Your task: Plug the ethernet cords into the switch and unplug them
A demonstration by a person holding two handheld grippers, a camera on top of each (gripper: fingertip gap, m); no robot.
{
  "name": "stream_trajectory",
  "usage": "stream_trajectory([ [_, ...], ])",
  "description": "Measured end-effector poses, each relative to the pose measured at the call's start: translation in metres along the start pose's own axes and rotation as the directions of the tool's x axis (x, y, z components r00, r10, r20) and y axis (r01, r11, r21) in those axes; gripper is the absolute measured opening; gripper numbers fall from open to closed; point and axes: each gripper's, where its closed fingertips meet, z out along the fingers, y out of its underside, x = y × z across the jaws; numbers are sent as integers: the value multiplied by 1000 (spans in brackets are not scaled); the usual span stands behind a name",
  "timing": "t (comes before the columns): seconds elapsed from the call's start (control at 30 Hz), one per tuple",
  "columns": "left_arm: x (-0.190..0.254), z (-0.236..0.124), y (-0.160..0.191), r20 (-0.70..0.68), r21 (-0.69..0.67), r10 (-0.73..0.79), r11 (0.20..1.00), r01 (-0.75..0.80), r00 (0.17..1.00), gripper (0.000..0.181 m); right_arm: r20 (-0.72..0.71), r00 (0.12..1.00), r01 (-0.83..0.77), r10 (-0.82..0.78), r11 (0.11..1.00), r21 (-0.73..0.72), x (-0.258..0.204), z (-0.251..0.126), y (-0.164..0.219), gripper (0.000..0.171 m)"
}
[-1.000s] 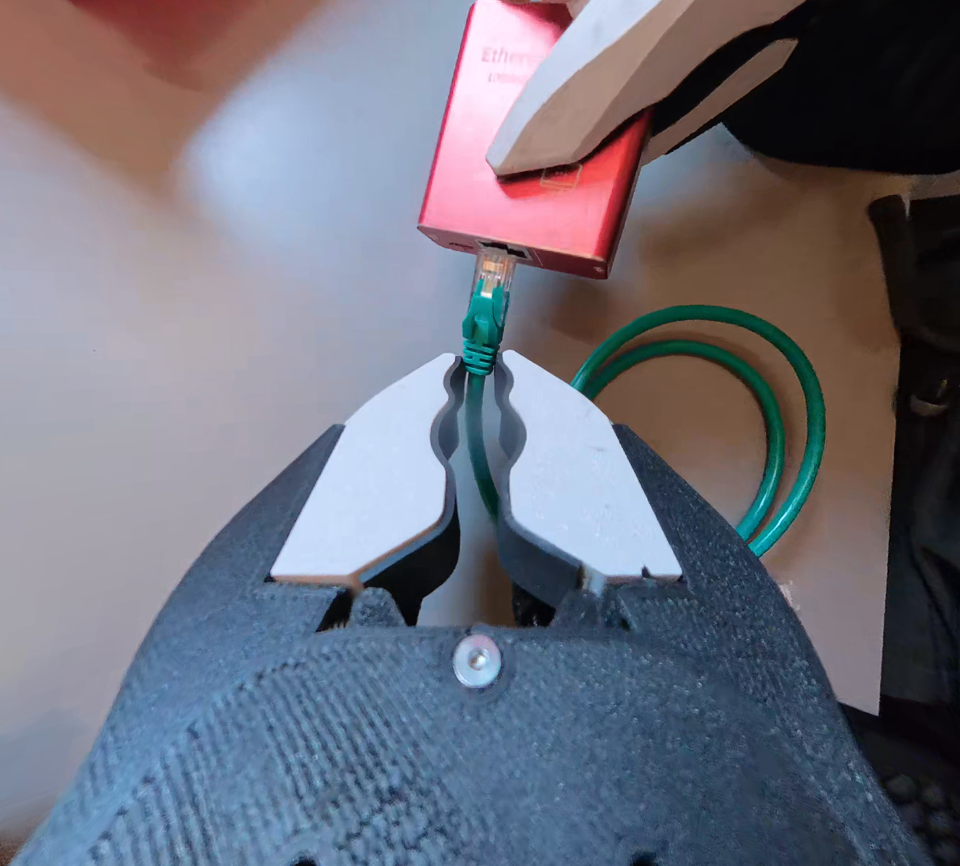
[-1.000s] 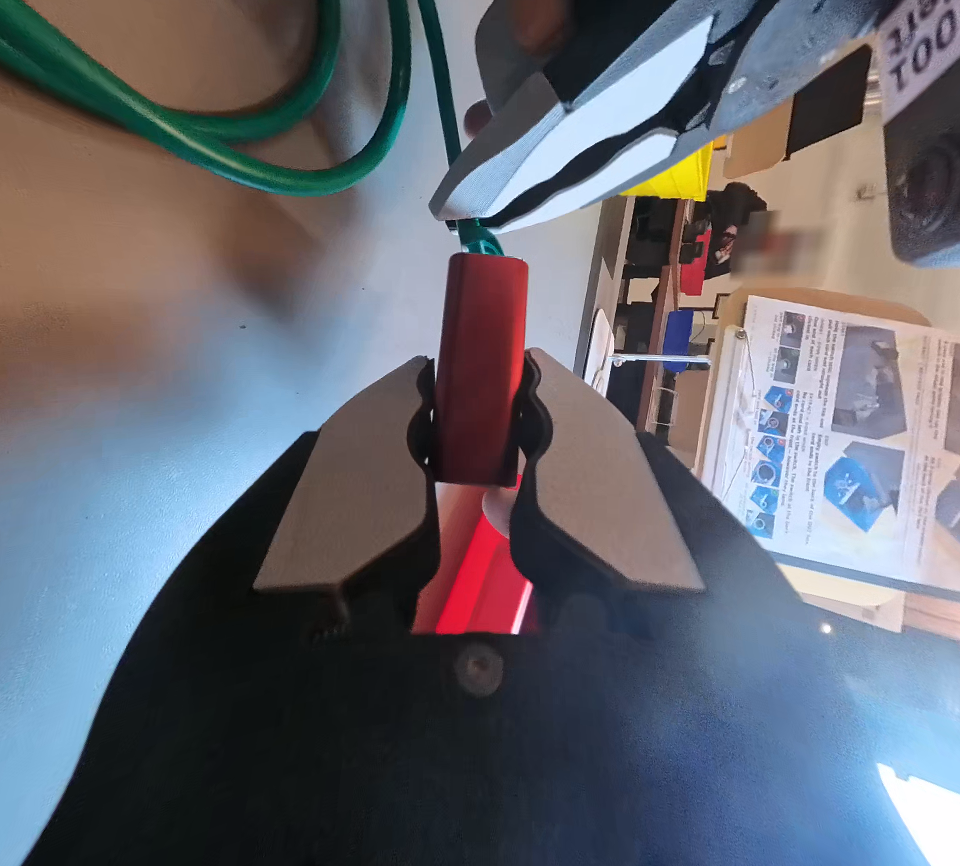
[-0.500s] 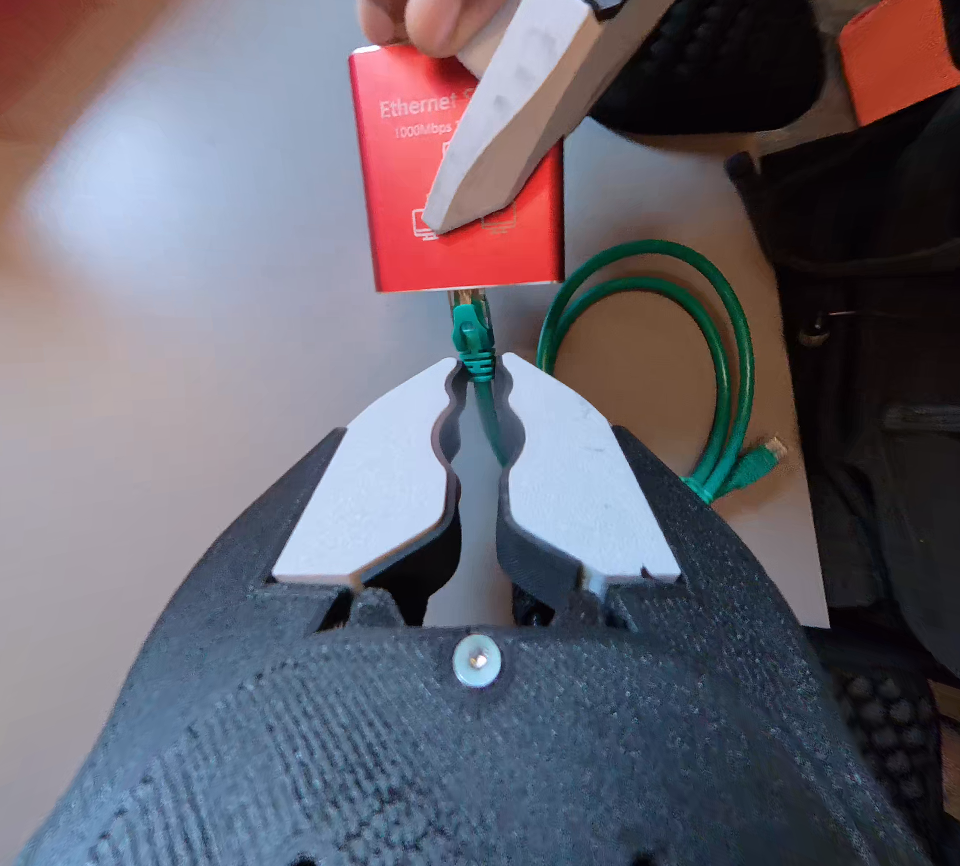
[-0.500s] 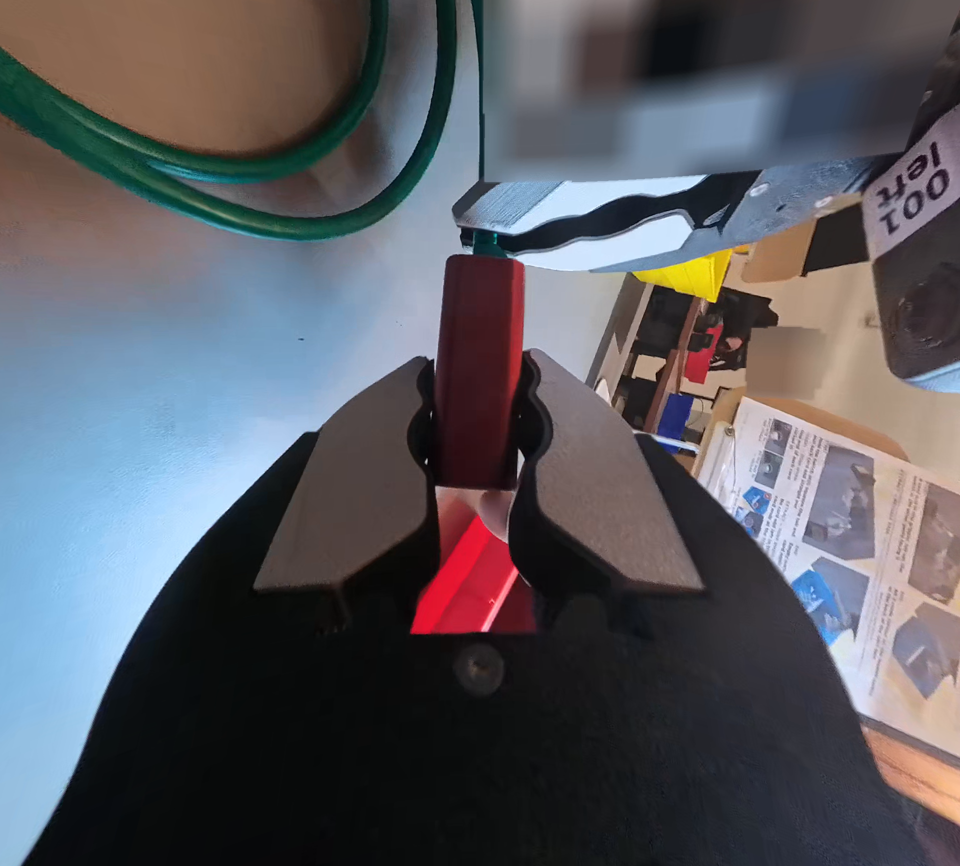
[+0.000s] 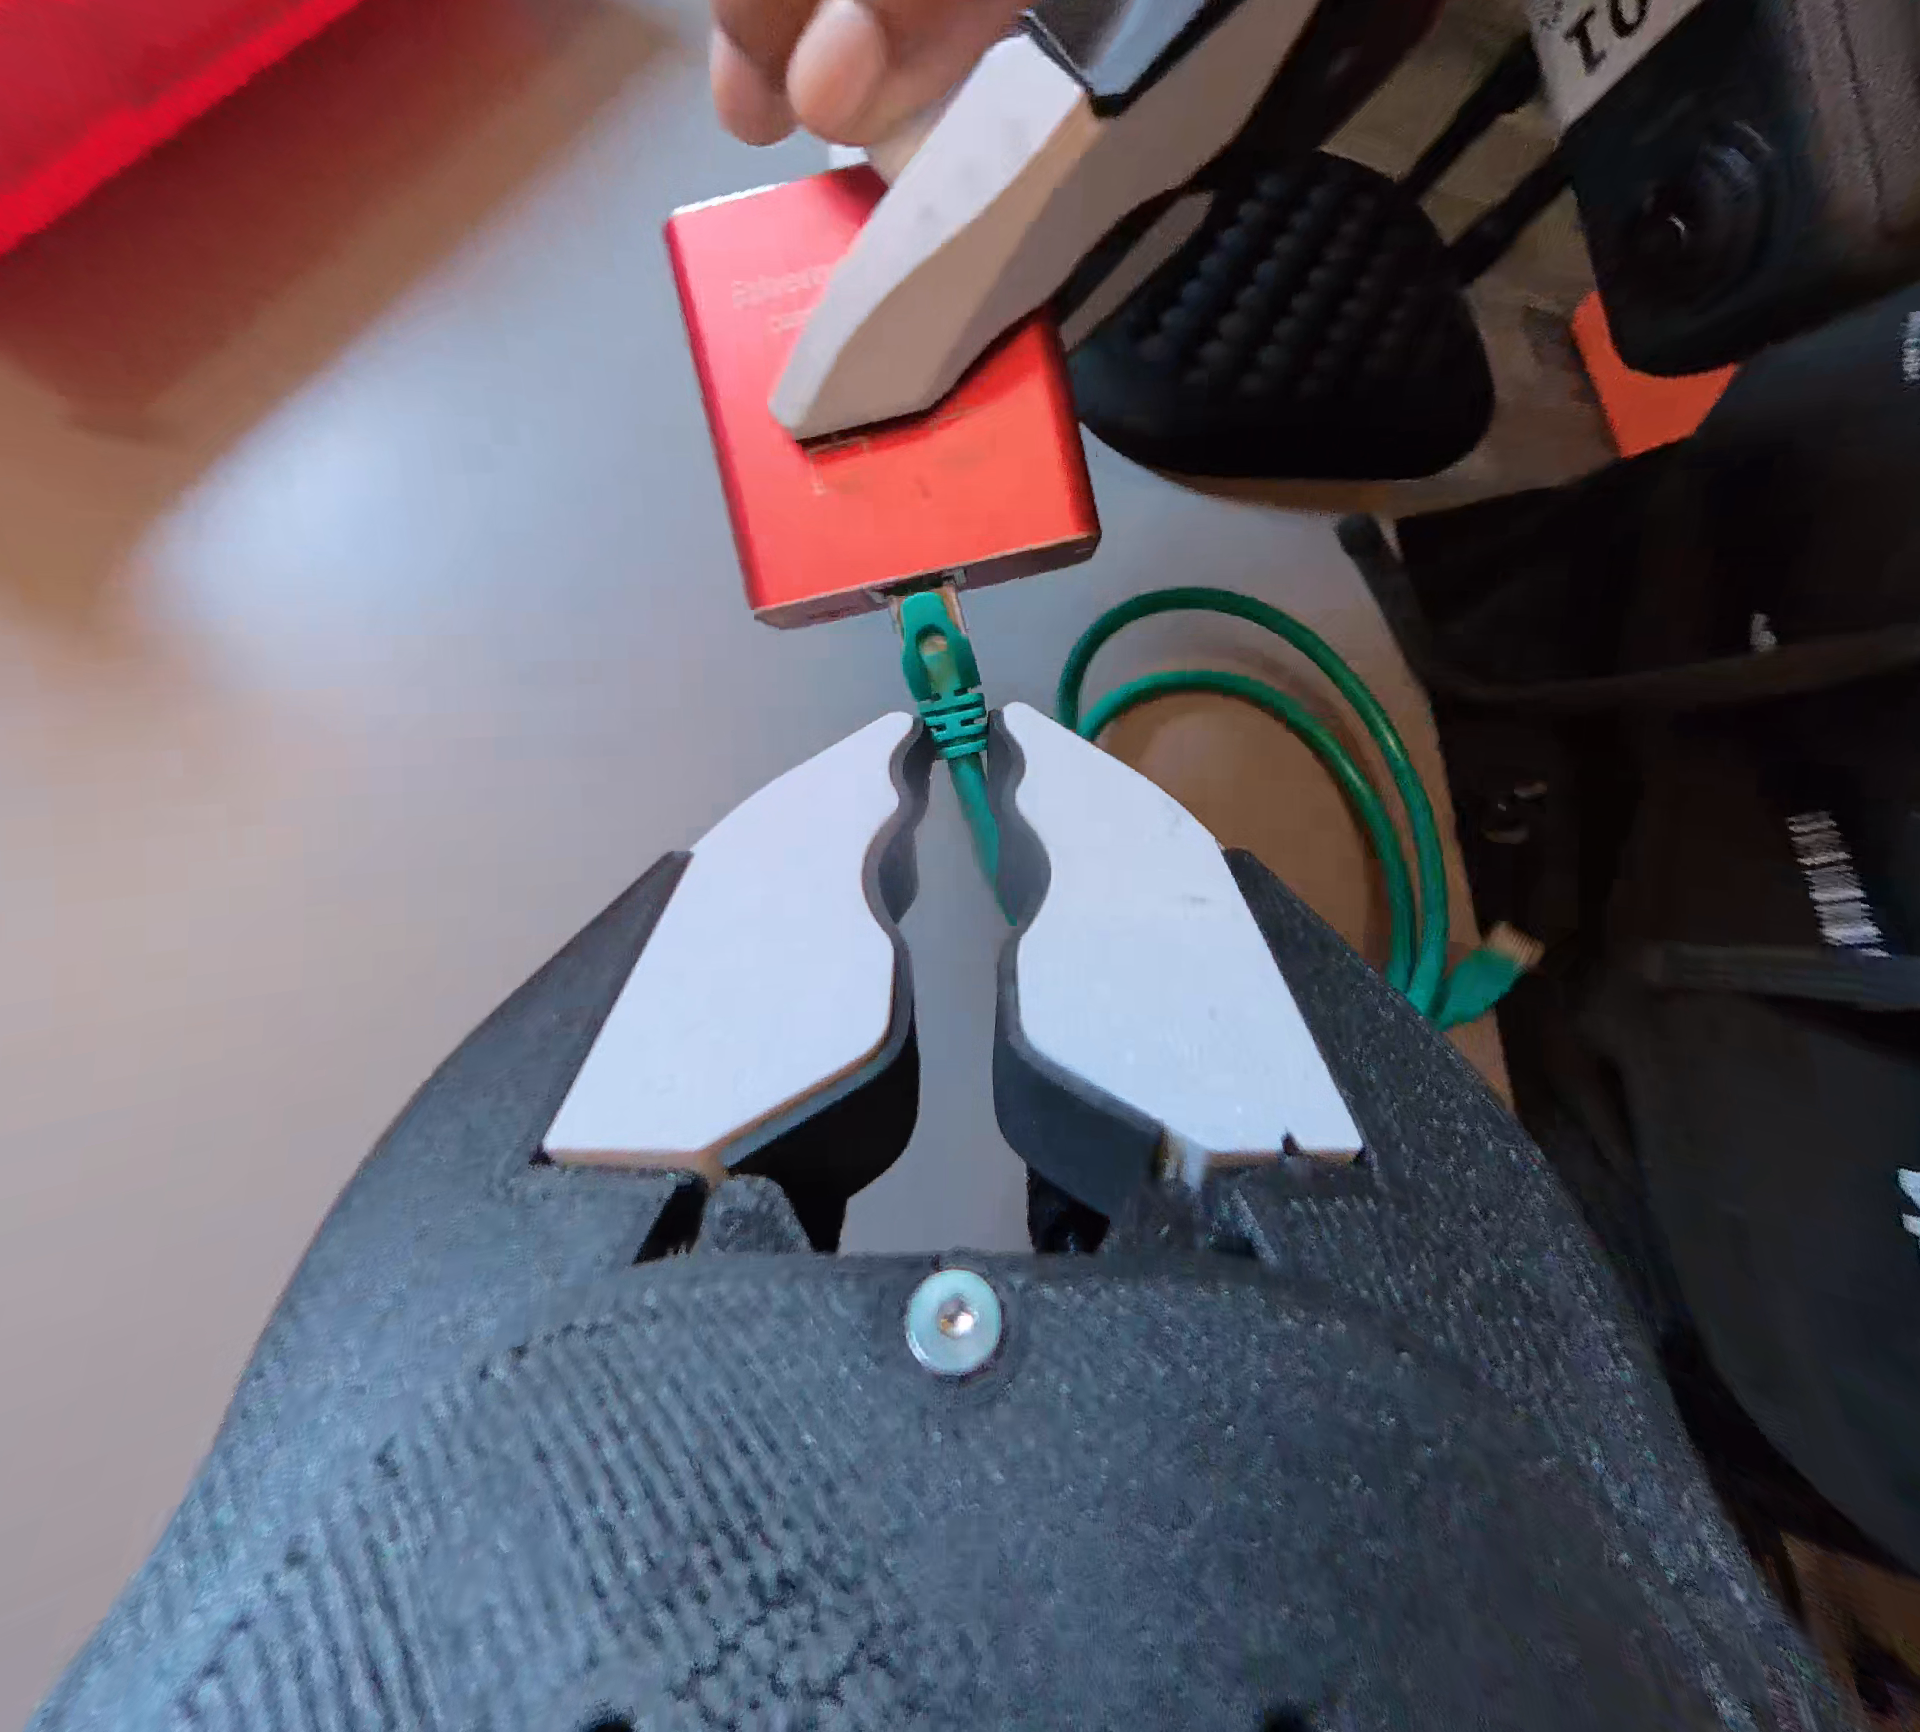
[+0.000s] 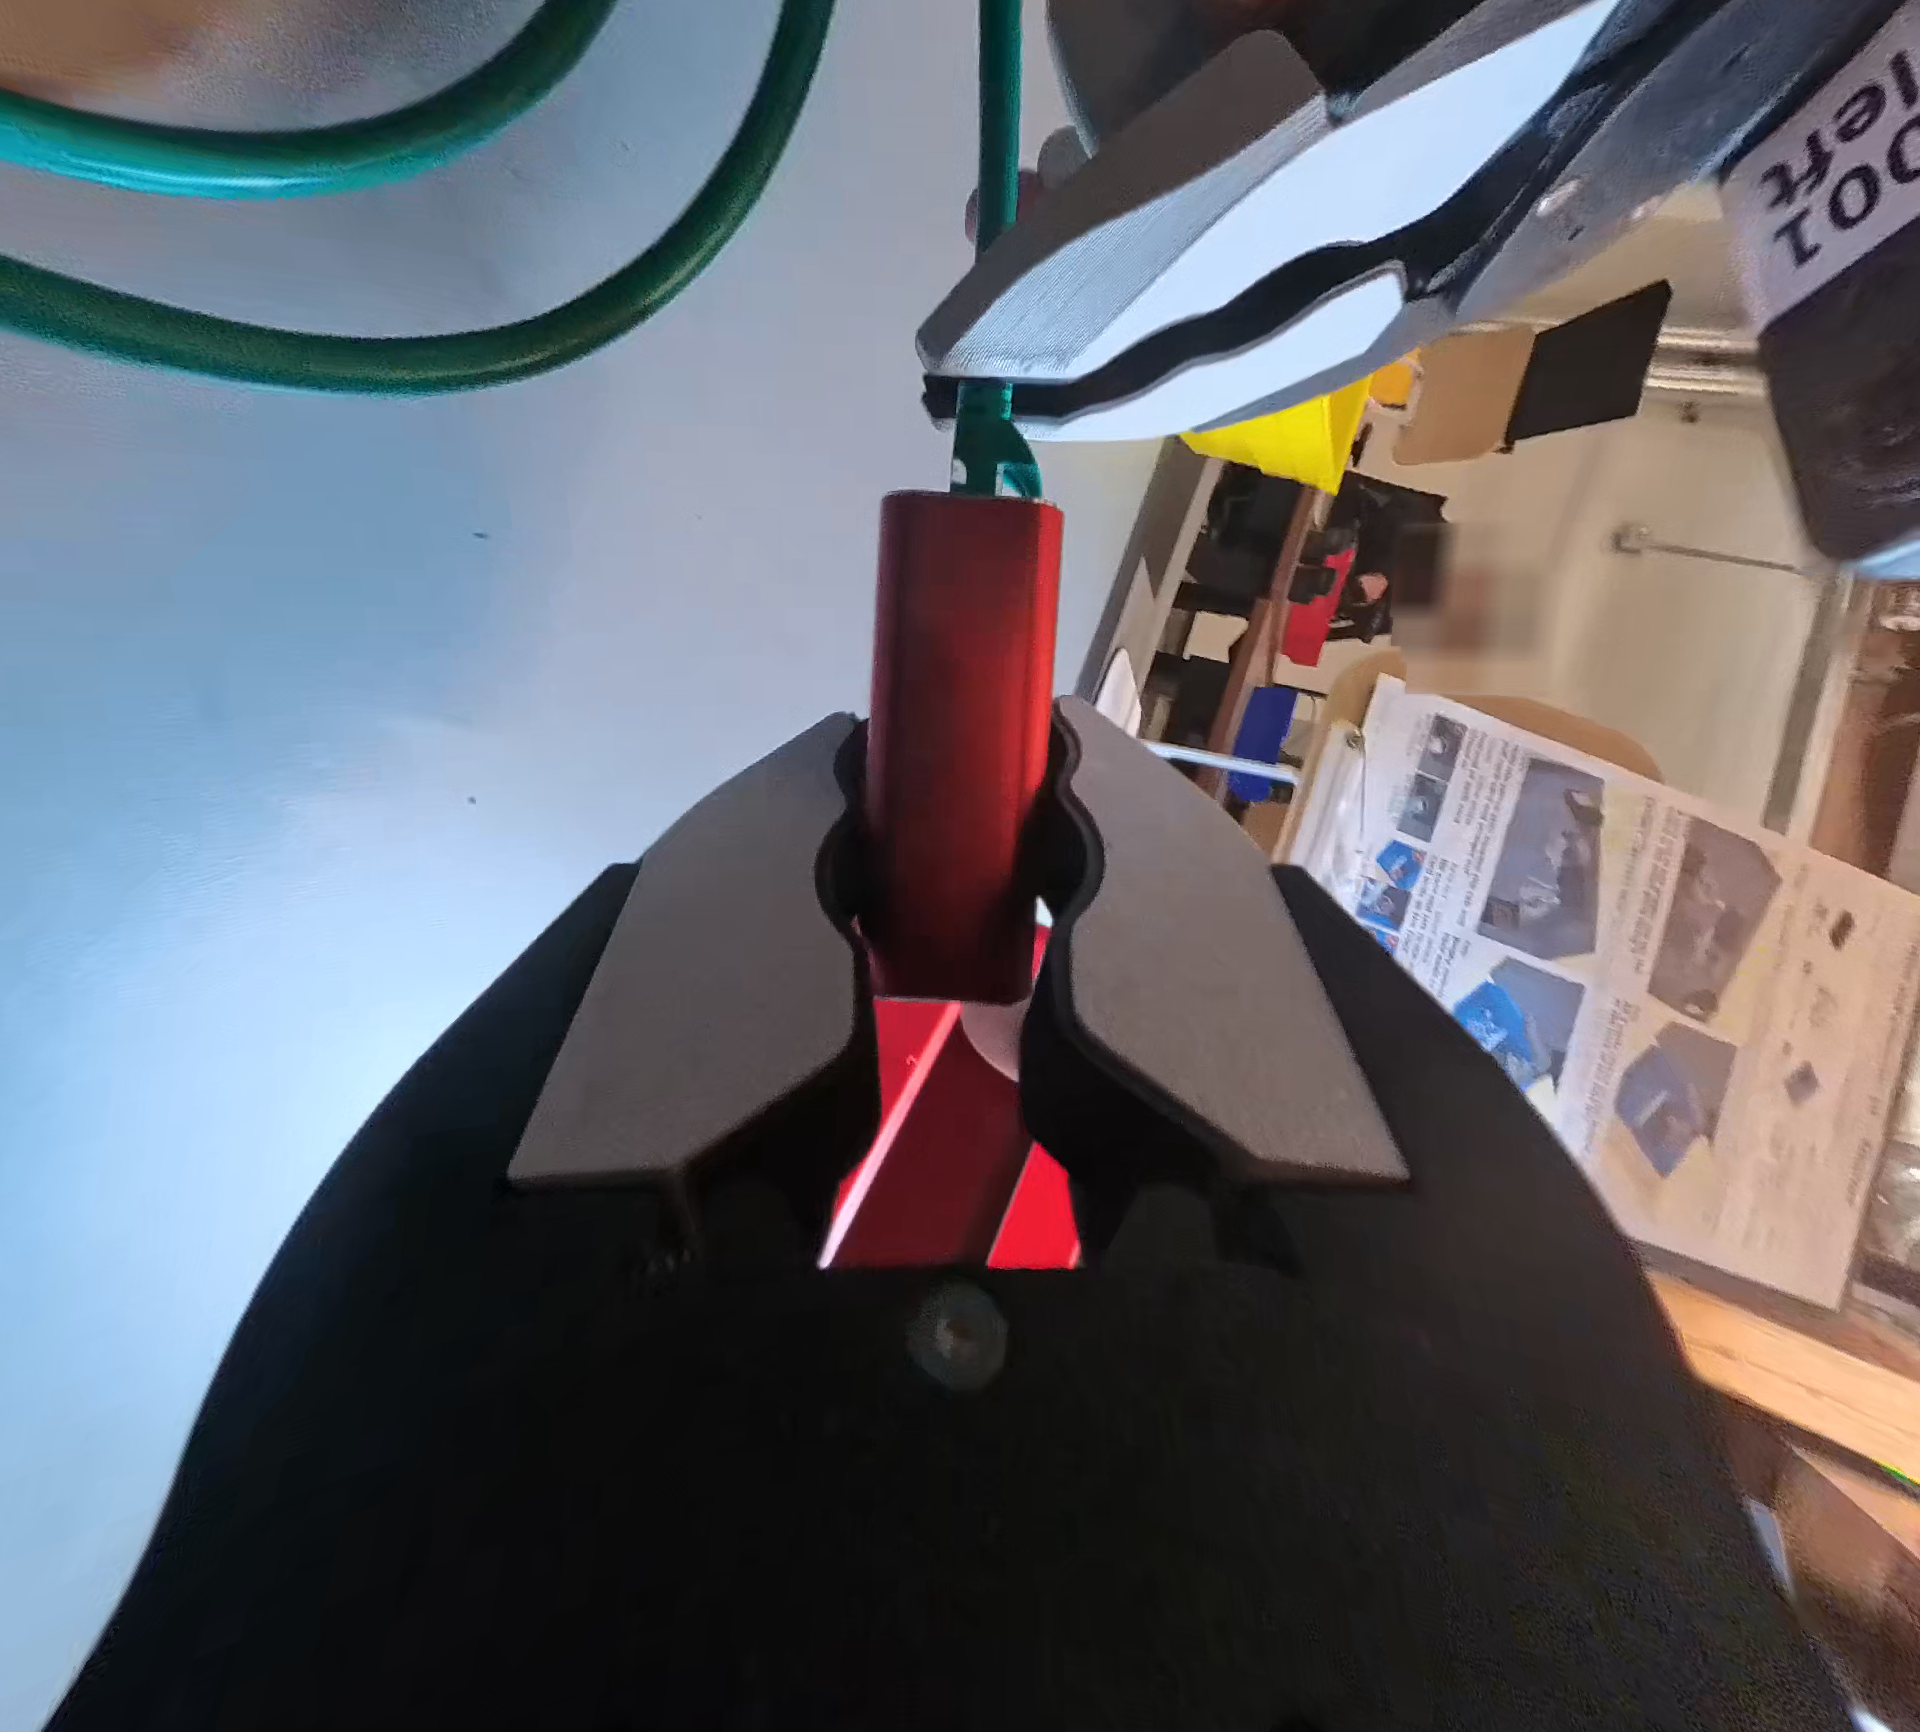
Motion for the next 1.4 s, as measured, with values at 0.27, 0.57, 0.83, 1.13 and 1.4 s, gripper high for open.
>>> stream_trajectory([
  [0.27, -5, -13, -19, 67, 113, 7, 994, -14, 998, 10, -70, 995, -70, 65, 995, -74, 17, 3, 20, 29],
  [0.57, -9, -18, -19, 68, 164, -7, 986, -4, 998, 10, -78, 994, -82, 74, 992, -101, 22, 3, 19, 29],
  [0.83, -16, -28, -21, 224, 181, 109, 972, -151, 969, 17, 17, 969, -239, 245, 958, -159, 19, -6, 21, 29],
  [1.13, -20, -39, -24, 314, 178, 146, 962, -209, 938, 22, 50, 928, -362, 370, 924, -123, 21, -17, 17, 29],
  [1.4, 1, -32, -43, 399, 99, 342, 906, -411, 851, 42, 123, 888, -436, 443, 896, -81, 32, -19, 0, 29],
])
